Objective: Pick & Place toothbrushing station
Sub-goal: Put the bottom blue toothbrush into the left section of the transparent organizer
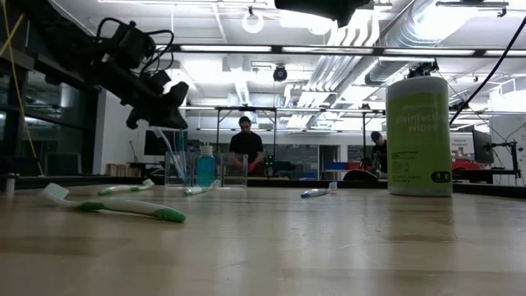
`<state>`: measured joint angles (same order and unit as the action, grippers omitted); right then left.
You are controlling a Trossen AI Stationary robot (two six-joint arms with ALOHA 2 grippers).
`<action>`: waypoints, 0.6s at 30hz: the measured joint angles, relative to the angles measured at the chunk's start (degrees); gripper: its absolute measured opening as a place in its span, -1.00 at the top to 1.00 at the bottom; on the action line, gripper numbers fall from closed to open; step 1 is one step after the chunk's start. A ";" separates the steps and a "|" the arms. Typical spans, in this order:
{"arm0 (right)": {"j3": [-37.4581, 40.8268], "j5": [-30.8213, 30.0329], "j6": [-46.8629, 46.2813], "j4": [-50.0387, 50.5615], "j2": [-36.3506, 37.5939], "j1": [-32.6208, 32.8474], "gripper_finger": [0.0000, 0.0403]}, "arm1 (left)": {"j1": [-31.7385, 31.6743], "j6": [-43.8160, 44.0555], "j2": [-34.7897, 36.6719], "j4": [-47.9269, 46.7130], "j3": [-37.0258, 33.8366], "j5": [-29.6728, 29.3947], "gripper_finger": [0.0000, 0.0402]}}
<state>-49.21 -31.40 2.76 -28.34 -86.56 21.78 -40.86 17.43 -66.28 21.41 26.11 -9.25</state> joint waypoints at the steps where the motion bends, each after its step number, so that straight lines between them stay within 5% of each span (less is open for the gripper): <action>1: 0.00 0.00 0.00 -0.02 0.00 0.00 0.09 | -0.03 0.04 -0.74 1.09 0.02 0.31 0.87; 18: 0.00 0.00 -0.17 0.82 0.00 0.05 0.09 | -2.20 -0.87 -2.55 4.21 -0.11 3.18 0.32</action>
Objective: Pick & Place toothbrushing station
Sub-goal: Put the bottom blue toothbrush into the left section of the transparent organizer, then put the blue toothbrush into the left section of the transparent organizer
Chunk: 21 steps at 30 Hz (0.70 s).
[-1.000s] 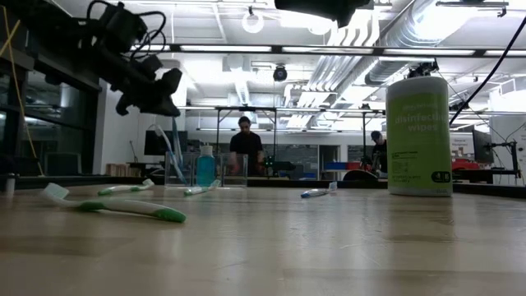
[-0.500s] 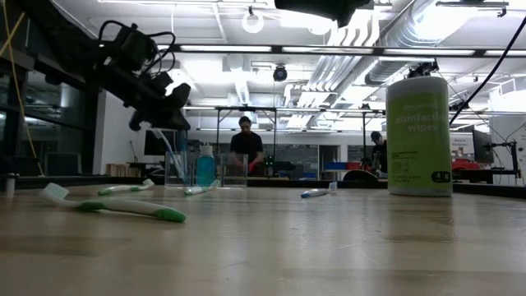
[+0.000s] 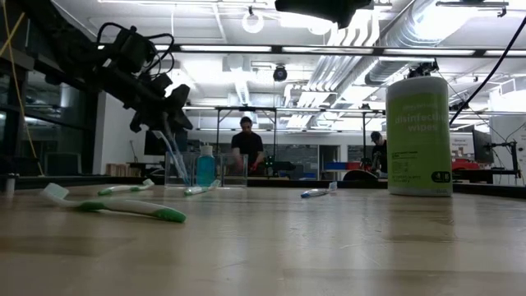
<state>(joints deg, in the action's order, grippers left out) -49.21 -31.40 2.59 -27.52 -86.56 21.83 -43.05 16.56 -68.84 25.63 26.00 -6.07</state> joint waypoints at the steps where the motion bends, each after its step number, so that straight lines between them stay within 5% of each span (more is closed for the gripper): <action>1: 0.00 0.00 0.00 0.01 -0.01 0.07 0.09 | -0.32 0.00 0.00 0.02 0.00 0.00 0.28; 21: 0.00 0.02 0.00 0.23 -0.02 0.33 0.09 | -0.91 -2.81 5.99 -0.20 0.00 0.02 0.18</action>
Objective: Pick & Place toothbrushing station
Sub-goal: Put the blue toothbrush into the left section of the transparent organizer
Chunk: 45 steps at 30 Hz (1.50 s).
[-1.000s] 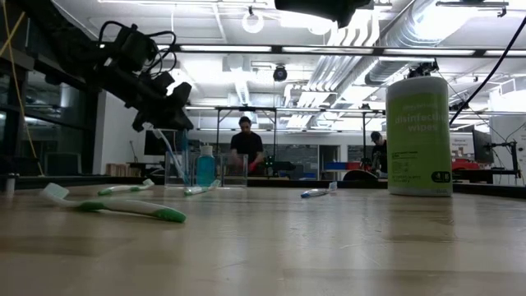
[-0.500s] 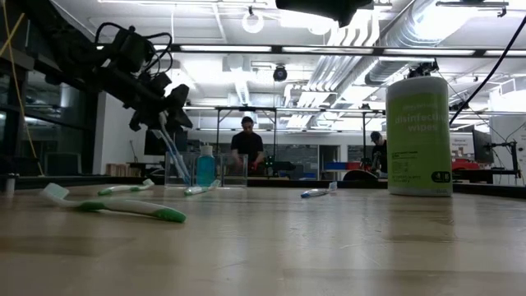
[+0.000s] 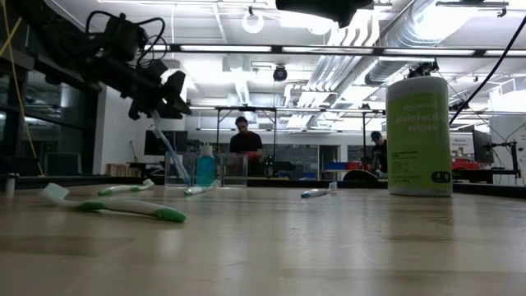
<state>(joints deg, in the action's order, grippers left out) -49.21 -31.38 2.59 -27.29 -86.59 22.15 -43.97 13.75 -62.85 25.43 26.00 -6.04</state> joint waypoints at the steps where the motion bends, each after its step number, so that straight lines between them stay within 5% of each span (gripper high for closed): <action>1: 0.00 0.00 0.00 0.01 0.02 0.00 0.09 | 0.06 -0.01 0.92 -0.63 0.00 0.00 0.18; 8: 0.00 0.00 -1.23 0.09 0.02 0.00 0.09 | 4.11 -0.03 9.41 -4.39 0.00 0.00 0.19; 17: -0.02 -0.05 -8.98 9.28 0.02 -1.48 0.09 | 18.71 0.60 18.40 -16.61 0.00 0.13 0.19; 24: -0.02 -0.22 -24.15 15.69 0.02 -7.36 0.09 | 31.54 3.70 18.86 -17.97 0.00 -0.57 0.20; 29: 0.00 1.50 -33.17 20.28 0.02 -12.28 0.09 | 40.28 4.75 18.86 -18.00 0.00 -6.46 0.20; 38: -0.37 15.38 -15.22 11.08 0.02 -14.21 0.09 | 51.98 5.98 18.84 -18.25 0.00 -12.46 0.20; 45: -13.44 21.33 -6.94 40.14 -2.62 -18.29 0.09 | 56.16 6.80 18.84 -18.15 0.00 -15.39 0.20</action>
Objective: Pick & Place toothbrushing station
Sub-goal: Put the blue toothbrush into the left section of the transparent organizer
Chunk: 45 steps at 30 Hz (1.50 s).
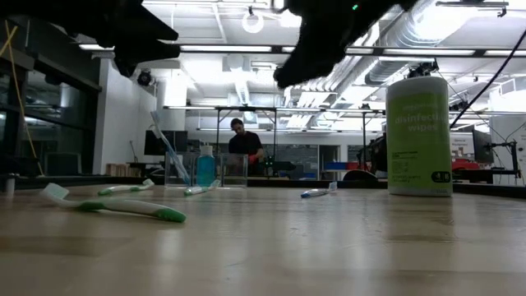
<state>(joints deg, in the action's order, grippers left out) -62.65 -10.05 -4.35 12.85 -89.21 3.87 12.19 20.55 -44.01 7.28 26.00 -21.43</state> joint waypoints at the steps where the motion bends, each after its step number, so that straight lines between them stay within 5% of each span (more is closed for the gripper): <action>1: -1.89 1.05 2.18 3.95 -0.83 -0.66 0.09 | 0.26 0.09 -0.01 -0.01 0.00 -0.01 0.20; 6: -10.98 8.41 14.88 15.89 -5.05 -3.01 0.09 | 1.21 0.10 -0.91 0.26 0.02 -0.13 0.20; 14: -14.19 9.43 23.59 27.41 -8.51 -7.07 0.09 | 1.57 0.10 -2.12 0.06 0.04 0.38 0.20; 32: -14.12 -0.21 42.42 30.73 -22.29 -10.25 0.09 | 2.40 -0.60 -4.10 -0.63 0.07 0.68 0.20; 45: -14.12 -1.39 47.09 30.82 -23.39 -13.19 0.09 | 2.57 -3.18 -4.96 0.41 0.02 0.63 0.20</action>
<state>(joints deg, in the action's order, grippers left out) -76.77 -11.44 42.73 43.67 -112.60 -9.33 14.76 17.37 -48.97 7.68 26.02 -20.80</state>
